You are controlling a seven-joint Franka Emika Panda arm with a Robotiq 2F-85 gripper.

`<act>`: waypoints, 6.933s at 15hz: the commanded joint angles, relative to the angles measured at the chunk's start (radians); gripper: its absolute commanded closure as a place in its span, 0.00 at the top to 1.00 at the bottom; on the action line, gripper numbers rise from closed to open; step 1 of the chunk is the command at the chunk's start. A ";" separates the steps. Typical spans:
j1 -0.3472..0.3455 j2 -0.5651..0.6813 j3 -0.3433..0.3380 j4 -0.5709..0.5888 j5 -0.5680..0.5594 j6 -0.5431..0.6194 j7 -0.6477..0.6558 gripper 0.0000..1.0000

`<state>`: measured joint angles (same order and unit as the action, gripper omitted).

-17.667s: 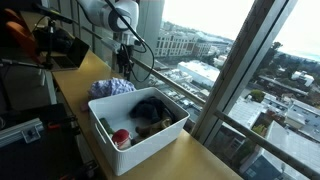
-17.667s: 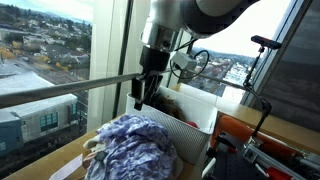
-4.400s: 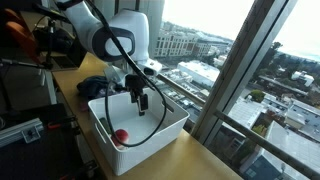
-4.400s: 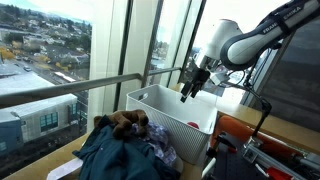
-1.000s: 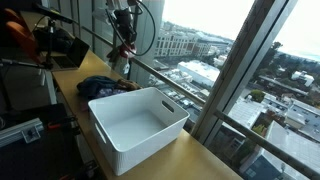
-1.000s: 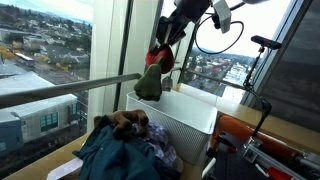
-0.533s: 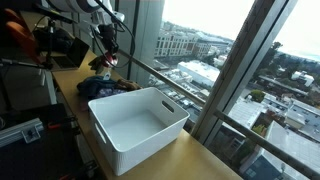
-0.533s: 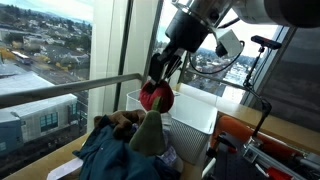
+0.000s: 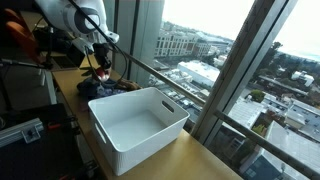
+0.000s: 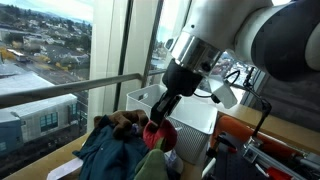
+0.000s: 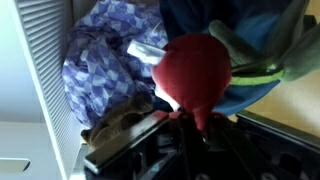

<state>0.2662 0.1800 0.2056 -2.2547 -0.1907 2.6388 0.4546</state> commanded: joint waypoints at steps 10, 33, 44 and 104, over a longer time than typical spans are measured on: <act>0.048 0.006 -0.033 -0.028 0.034 0.062 0.012 0.78; -0.135 -0.239 -0.081 0.123 0.310 -0.502 -0.365 1.00; -0.041 -0.067 0.009 0.010 0.307 -0.137 -0.332 1.00; -0.184 -0.435 -0.212 0.397 0.519 -0.504 -0.368 0.02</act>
<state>0.1049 -0.3120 0.0183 -1.9786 0.3103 2.1767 0.1042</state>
